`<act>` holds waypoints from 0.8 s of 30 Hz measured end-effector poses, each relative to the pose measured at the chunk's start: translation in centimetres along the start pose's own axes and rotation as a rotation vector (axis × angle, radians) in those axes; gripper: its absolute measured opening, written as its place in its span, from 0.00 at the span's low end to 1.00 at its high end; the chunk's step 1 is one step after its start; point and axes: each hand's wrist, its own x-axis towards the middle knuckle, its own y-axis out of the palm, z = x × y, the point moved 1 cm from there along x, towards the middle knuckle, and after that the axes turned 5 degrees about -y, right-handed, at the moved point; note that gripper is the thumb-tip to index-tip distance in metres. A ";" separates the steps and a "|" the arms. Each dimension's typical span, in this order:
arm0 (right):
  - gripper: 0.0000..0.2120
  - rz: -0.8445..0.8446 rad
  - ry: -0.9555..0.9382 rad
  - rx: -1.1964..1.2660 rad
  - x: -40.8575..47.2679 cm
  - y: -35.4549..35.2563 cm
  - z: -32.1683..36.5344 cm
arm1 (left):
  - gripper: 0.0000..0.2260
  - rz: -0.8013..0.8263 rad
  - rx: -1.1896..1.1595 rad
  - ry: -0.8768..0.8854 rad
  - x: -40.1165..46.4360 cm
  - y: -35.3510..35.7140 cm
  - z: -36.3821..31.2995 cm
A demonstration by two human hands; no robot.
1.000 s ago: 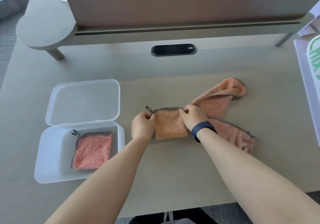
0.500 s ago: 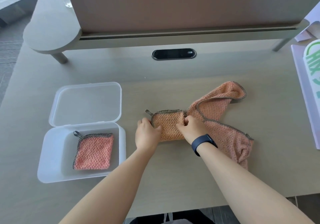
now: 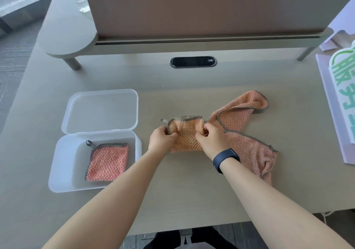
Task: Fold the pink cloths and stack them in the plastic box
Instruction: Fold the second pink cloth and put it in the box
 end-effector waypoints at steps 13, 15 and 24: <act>0.13 0.100 -0.270 0.106 -2.9 5.2 12.8 | 0.13 -0.295 -0.307 0.254 -4.2 -16.2 3.0; 0.09 0.179 -0.292 0.075 -3.6 7.4 14.2 | 0.13 -0.350 -0.206 0.214 -4.1 -18.1 5.2; 0.10 0.310 -0.410 -0.326 -4.6 14.8 17.1 | 0.13 -0.449 0.139 0.009 -3.4 -21.4 11.7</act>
